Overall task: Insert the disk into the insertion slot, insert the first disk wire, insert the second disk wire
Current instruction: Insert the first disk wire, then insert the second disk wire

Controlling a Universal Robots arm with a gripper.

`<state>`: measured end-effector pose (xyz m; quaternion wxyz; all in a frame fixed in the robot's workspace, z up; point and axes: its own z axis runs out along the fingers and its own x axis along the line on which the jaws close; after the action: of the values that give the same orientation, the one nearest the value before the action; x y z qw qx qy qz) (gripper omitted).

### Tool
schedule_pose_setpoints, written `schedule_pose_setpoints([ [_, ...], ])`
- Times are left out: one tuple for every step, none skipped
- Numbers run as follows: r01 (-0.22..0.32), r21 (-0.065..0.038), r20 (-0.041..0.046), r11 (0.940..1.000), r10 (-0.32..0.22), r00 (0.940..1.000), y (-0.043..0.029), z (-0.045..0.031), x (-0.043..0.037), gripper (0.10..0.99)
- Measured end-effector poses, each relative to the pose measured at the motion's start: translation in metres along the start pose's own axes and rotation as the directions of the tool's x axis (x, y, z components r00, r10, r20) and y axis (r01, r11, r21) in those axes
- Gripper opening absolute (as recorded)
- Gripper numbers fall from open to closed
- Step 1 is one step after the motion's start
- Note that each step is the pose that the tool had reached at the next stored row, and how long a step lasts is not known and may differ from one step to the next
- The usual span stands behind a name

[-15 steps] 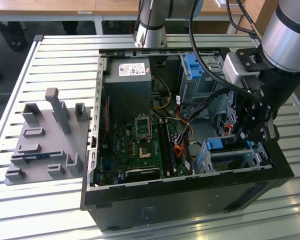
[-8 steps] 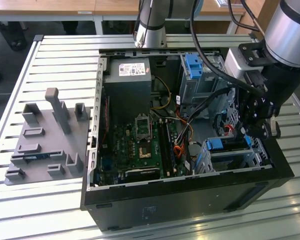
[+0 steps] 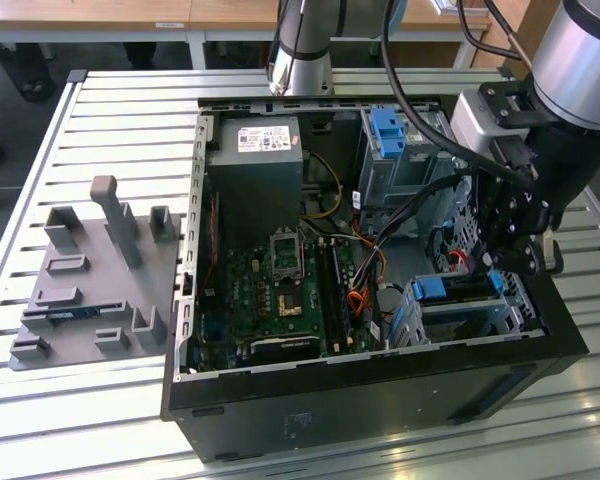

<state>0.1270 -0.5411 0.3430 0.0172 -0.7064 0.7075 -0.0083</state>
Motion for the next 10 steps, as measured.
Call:
schedule_pose_setpoints([
  [0.000,0.000,0.0000,1.0000,0.000,1.0000,0.0000,-0.0003,0.0000,0.106],
  [0.000,0.000,-0.0001,1.0000,0.000,1.0000,-0.0001,-0.0006,0.0000,0.106],
  [0.000,-0.001,-0.0001,1.0000,0.000,1.0000,-0.0001,-0.0007,0.0000,0.106],
  [0.000,-0.001,0.0001,1.0000,0.000,1.0000,-0.0001,-0.0008,0.0000,0.106],
  [0.000,-0.001,0.0000,1.0000,0.000,1.0000,-0.0001,-0.0010,0.0000,0.106],
  [0.000,-0.001,-0.0001,1.0000,0.000,1.0000,-0.0001,-0.0012,0.0000,0.106],
  [0.000,-0.001,-0.0002,1.0000,0.000,1.0000,-0.0001,-0.0014,0.0000,0.106],
  [0.000,-0.001,-0.0003,1.0000,0.000,1.0000,-0.0002,-0.0018,0.0000,0.106],
  [0.000,-0.003,-0.0002,1.0000,0.000,1.0000,-0.0003,-0.0051,-0.0001,0.106],
  [0.000,-0.003,-0.0003,1.0000,0.000,1.0000,-0.0004,-0.0065,-0.0001,0.106],
])
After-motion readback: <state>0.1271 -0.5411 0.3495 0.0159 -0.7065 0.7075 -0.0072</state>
